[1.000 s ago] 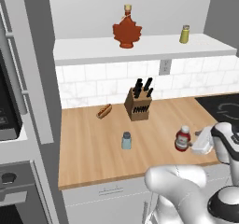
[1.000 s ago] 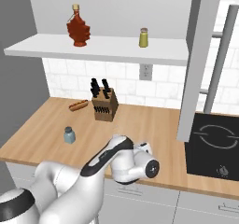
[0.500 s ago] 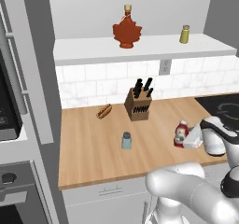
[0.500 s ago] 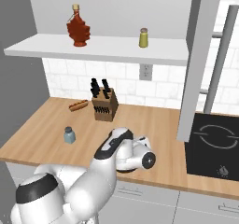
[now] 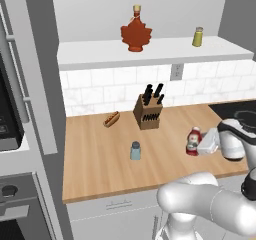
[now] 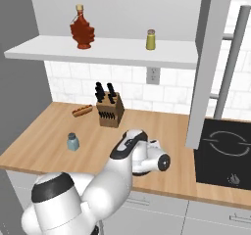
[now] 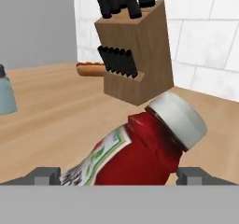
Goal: Put the shaker and condiment bottle from the counter next to their counterparts in the cabinet.
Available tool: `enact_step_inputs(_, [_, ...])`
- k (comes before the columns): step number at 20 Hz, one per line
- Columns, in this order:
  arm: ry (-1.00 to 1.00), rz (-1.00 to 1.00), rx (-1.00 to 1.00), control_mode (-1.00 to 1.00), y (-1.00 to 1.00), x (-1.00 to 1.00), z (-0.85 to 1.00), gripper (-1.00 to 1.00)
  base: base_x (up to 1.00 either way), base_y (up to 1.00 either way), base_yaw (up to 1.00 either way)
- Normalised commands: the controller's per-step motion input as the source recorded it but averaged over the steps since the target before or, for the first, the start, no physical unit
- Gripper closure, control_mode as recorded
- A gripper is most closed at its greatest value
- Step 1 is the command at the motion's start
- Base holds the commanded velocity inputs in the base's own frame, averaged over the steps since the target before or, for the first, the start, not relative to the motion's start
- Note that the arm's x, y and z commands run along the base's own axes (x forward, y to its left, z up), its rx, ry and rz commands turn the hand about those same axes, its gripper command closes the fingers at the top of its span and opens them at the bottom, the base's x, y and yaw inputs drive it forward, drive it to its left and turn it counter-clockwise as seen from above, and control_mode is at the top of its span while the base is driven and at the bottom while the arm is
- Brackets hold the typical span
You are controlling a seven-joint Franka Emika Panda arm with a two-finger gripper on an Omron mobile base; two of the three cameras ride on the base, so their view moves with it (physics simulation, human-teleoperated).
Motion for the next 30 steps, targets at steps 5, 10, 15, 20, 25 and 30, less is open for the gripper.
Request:
enact_step_inputs(5, [-0.17, 0.15, 0.00, -1.00, 0.21, 0.00, 0.16, 1.00, 0.00, 0.00, 0.00])
enact_step_inputs(10, [-0.11, 0.03, 0.00, -1.00, 0.00, -0.16, 0.29, 1.00, 0.00, 0.00, 0.00])
enact_step_inputs(15, [-0.24, 0.00, 0.00, -1.00, 0.05, -0.05, 0.52, 1.00, 0.00, 0.00, 0.00])
enact_step_inputs(20, [-0.24, 0.00, 0.00, -1.00, 0.15, 0.00, 0.70, 1.00, 0.00, 0.00, 0.00])
enact_step_inputs(25, [-0.13, 0.00, 0.00, -1.00, 0.29, 0.00, 0.69, 1.00, 0.00, 0.00, 0.00])
enact_step_inputs(30, [-0.11, 0.00, 0.00, -1.00, 0.27, 0.00, 0.78, 1.00, 0.00, 0.00, 0.00])
